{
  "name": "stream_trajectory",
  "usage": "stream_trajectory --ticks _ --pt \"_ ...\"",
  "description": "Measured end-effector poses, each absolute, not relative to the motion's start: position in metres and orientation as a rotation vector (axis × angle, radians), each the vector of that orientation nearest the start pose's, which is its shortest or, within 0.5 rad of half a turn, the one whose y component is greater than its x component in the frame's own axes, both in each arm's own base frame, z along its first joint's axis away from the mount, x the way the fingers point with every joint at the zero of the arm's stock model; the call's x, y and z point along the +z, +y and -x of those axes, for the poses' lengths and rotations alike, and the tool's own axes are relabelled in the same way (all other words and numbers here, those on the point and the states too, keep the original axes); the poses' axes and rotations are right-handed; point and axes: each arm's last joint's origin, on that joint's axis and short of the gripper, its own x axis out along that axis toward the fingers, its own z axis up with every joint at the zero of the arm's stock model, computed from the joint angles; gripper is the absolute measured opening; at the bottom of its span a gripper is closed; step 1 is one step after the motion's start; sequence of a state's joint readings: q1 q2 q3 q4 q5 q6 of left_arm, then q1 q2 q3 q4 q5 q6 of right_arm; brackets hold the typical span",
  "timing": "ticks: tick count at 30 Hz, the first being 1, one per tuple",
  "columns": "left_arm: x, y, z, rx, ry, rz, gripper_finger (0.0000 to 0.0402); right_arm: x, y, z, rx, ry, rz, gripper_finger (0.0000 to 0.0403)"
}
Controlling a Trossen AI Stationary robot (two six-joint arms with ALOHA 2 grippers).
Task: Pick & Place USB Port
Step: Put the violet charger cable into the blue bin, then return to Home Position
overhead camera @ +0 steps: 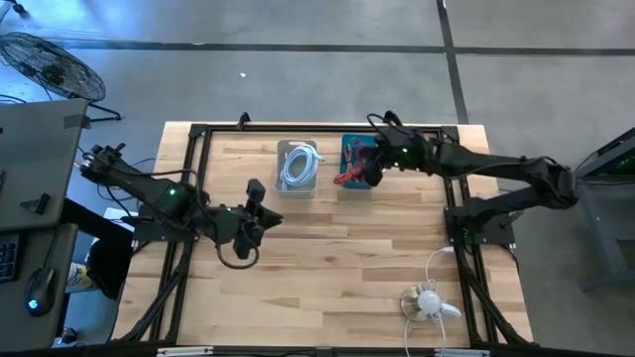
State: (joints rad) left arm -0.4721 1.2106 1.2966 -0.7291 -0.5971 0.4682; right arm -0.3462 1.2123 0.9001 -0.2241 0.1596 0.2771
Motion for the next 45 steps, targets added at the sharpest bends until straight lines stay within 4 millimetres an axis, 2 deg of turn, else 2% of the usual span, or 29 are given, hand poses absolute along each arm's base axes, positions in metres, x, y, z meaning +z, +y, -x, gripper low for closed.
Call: stream_trajectory --ticks 6,11,23,28,32,36,41,45 --pt "0.372 -0.093 -0.218 -0.009 0.629 -0.764 0.0049 0.259 -0.108 -0.256 -0.609 0.556 -0.373 0.0007" --pt "0.370 -0.092 -0.216 -0.009 0.648 -0.759 0.0049 0.250 -0.111 -0.260 -0.616 0.587 -0.377 0.0015" --pt "0.369 -0.091 -0.215 0.003 0.671 -0.748 0.0049 0.254 -0.109 -0.264 -0.517 0.562 -0.347 0.0154" --pt "0.369 -0.090 -0.214 0.024 0.669 -0.761 0.0049 0.261 -0.108 -0.265 -0.423 0.529 -0.314 0.0185" --pt "0.377 -0.085 -0.207 0.071 0.640 -0.769 0.0049 0.286 -0.104 -0.260 -0.367 0.467 -0.242 0.0187" --pt "0.390 -0.078 -0.193 0.088 0.576 -0.801 0.0049 0.328 -0.096 -0.240 -0.338 0.362 -0.168 0.0188" --pt "0.410 -0.064 -0.165 0.089 0.482 -0.828 0.0049 0.388 -0.076 -0.195 -0.267 0.282 -0.092 0.0189" --pt "0.425 -0.049 -0.134 0.067 0.380 -0.784 0.0049 0.417 -0.059 -0.156 -0.241 0.262 -0.043 0.0188"
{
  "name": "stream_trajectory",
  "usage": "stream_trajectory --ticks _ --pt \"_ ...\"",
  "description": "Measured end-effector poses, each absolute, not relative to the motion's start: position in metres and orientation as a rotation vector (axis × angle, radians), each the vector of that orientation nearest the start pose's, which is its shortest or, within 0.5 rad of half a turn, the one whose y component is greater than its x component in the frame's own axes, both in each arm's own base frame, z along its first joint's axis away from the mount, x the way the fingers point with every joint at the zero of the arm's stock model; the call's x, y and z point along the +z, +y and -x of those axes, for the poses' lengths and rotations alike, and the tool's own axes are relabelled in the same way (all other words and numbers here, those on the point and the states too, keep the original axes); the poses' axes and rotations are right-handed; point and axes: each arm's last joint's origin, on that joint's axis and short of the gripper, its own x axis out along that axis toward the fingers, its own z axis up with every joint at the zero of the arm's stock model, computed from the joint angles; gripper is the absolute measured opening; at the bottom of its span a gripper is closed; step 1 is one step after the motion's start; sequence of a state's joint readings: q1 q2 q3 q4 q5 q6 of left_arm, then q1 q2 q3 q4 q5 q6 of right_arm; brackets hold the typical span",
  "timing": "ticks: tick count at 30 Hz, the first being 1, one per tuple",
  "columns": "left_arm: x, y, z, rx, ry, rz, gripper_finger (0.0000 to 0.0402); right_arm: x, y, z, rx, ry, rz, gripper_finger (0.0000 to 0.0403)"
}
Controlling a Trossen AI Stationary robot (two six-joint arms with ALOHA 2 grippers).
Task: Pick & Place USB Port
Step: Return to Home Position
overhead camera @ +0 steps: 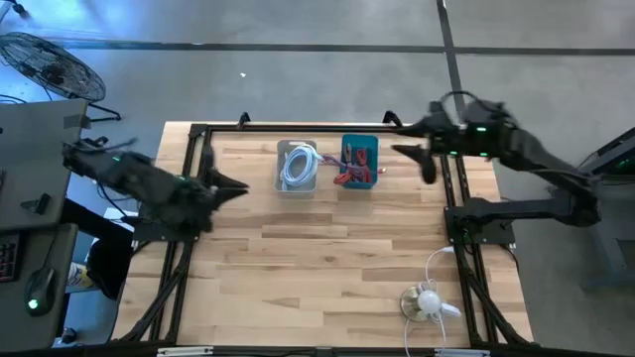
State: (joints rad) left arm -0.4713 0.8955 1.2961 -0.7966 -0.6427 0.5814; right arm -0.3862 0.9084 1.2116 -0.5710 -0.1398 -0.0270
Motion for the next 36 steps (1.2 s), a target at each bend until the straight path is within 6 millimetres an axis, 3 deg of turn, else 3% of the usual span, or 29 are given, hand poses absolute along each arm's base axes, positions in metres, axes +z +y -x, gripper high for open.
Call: stream_trajectory --ticks 4,9,15,19,25,30,36 --pt "0.437 -0.032 -0.102 0.089 0.288 -0.744 0.0049 0.426 -0.046 -0.123 -0.231 0.265 0.016 0.0189" --pt "0.443 -0.017 -0.073 0.130 0.219 -0.732 0.0049 0.417 -0.033 -0.099 -0.105 0.283 0.098 0.0189" --pt "0.441 -0.009 -0.059 0.192 0.246 -0.763 0.0049 0.406 -0.024 -0.082 -0.063 0.271 0.145 0.0188" --pt "0.438 -0.006 -0.052 0.145 0.253 -0.776 0.0049 0.397 -0.021 -0.074 -0.056 0.264 0.145 0.0188" --pt "0.437 0.004 -0.033 0.167 0.197 -0.707 0.0049 0.374 -0.019 -0.069 -0.051 0.279 0.115 0.0189" --pt "0.420 0.013 -0.019 0.241 0.194 -0.667 0.0049 0.359 -0.019 -0.071 -0.037 0.220 0.108 0.0189" --pt "0.382 0.015 -0.016 0.273 0.164 -0.654 0.0049 0.346 -0.019 -0.077 0.040 0.092 0.139 0.0188"
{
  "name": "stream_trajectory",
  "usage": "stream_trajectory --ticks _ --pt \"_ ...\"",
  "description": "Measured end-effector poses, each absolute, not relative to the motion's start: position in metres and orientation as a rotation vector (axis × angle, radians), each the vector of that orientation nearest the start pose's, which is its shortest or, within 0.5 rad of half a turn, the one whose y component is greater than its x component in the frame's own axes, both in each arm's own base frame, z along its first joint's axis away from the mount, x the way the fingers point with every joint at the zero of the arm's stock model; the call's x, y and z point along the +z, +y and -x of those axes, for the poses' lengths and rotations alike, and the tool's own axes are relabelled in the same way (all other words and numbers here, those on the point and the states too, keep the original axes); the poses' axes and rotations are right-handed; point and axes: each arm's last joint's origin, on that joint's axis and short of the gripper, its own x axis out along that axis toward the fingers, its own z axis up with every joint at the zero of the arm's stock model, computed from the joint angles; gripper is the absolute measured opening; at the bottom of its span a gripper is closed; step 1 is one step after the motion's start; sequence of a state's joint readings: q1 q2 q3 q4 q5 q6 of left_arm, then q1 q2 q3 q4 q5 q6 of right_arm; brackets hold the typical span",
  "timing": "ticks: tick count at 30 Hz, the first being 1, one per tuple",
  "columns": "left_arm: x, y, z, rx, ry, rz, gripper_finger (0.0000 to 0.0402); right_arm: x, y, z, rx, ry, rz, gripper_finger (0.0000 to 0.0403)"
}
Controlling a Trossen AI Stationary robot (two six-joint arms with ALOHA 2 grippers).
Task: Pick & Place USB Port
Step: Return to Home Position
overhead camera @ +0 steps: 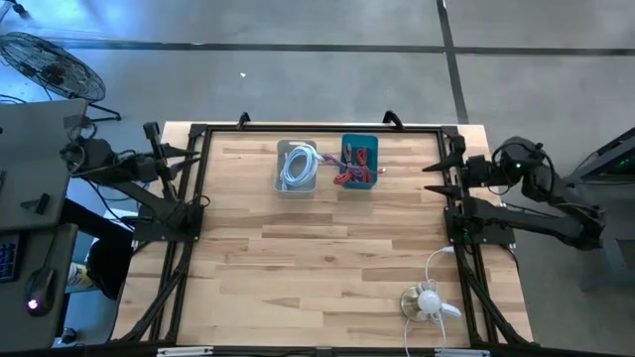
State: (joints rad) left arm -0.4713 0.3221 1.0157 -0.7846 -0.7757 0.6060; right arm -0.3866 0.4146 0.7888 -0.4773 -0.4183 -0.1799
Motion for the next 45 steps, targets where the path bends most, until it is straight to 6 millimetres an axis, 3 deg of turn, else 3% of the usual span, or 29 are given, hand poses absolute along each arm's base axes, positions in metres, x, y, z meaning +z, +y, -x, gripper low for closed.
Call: stream_trajectory --ticks 8,17,29,36,45 --pt "0.334 0.015 -0.014 0.265 0.115 -0.630 0.0049 0.315 -0.023 -0.090 0.082 0.093 0.085 0.0189" --pt "0.304 0.007 -0.029 0.208 0.160 -0.676 0.0049 0.279 -0.028 -0.106 0.130 0.060 0.026 0.0187" --pt "0.301 0.011 -0.019 0.206 0.109 -0.646 0.0049 0.229 -0.033 -0.115 0.147 0.064 -0.024 0.0186" --pt "0.290 0.008 -0.025 0.200 0.133 -0.661 0.0049 0.198 -0.036 -0.114 0.157 -0.015 -0.028 0.0186" --pt "0.289 0.008 -0.026 0.200 0.133 -0.661 0.0049 0.180 -0.040 -0.111 0.153 -0.009 -0.061 0.0186"
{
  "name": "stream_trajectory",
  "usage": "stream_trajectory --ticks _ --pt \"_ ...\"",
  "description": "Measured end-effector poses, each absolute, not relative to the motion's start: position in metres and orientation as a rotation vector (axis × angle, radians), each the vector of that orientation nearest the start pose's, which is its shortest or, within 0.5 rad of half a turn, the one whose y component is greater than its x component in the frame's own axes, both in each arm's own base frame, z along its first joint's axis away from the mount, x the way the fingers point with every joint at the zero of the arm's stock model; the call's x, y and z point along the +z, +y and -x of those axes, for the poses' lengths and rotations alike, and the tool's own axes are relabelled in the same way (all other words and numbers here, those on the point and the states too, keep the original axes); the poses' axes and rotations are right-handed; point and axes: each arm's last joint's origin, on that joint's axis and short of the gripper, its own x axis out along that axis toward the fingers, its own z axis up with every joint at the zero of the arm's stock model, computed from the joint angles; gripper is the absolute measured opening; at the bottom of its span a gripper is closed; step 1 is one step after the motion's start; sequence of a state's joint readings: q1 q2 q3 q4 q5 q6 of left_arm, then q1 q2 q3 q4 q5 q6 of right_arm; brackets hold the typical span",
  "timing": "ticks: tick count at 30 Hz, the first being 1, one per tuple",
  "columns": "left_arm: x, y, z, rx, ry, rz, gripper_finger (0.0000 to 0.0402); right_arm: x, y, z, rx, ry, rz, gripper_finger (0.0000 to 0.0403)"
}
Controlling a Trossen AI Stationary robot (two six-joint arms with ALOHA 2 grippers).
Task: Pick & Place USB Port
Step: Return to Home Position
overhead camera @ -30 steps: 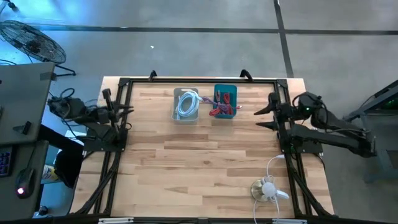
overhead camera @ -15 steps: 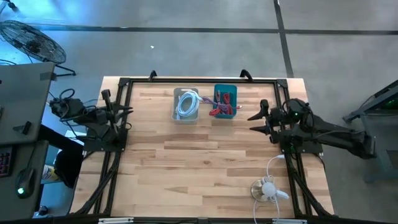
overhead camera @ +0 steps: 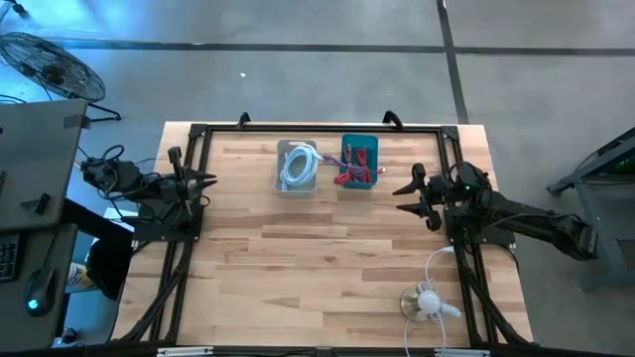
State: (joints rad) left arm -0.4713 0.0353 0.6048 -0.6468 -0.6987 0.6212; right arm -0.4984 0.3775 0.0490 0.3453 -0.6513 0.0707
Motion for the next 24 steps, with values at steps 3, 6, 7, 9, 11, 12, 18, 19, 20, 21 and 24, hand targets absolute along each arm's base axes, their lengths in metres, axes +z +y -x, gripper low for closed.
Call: stream_trajectory --ticks 3,6,7,9,11,12,18,19,20,21,24 --pt "0.289 0.008 -0.026 0.200 0.133 -0.660 0.0049 0.180 -0.041 -0.111 0.151 -0.006 -0.051 0.0185" --pt "0.288 0.008 -0.026 0.201 0.134 -0.660 0.0049 0.179 -0.041 -0.111 0.151 -0.003 -0.039 0.0186" --pt "0.288 0.008 -0.026 0.201 0.134 -0.660 0.0049 0.179 -0.041 -0.111 0.151 0.002 -0.036 0.0186" --pt "0.288 0.008 -0.026 0.202 0.134 -0.660 0.0049 0.177 -0.041 -0.111 0.151 0.018 -0.034 0.0185" --pt "0.288 0.008 -0.026 0.202 0.134 -0.660 0.0049 0.175 -0.041 -0.111 0.138 0.034 -0.041 0.0186" --pt "0.288 0.008 -0.026 0.202 0.134 -0.660 0.0049 0.175 -0.041 -0.111 0.131 0.038 -0.043 0.0186" --pt "0.288 0.008 -0.026 0.202 0.135 -0.660 0.0049 0.167 -0.041 -0.111 0.075 0.039 -0.024 0.0186" --pt "0.288 0.008 -0.026 0.202 0.135 -0.660 0.0049 0.164 -0.041 -0.111 0.074 0.048 -0.033 0.0185" --pt "0.288 0.008 -0.026 0.202 0.135 -0.661 0.0049 0.163 -0.041 -0.111 0.066 0.057 -0.039 0.0185" --pt "0.288 0.008 -0.026 0.201 0.136 -0.661 0.0049 0.162 -0.040 -0.111 0.057 0.062 -0.041 0.0186" --pt "0.288 0.008 -0.026 0.201 0.136 -0.661 0.0049 0.162 -0.038 -0.112 0.068 0.061 -0.042 0.0186"
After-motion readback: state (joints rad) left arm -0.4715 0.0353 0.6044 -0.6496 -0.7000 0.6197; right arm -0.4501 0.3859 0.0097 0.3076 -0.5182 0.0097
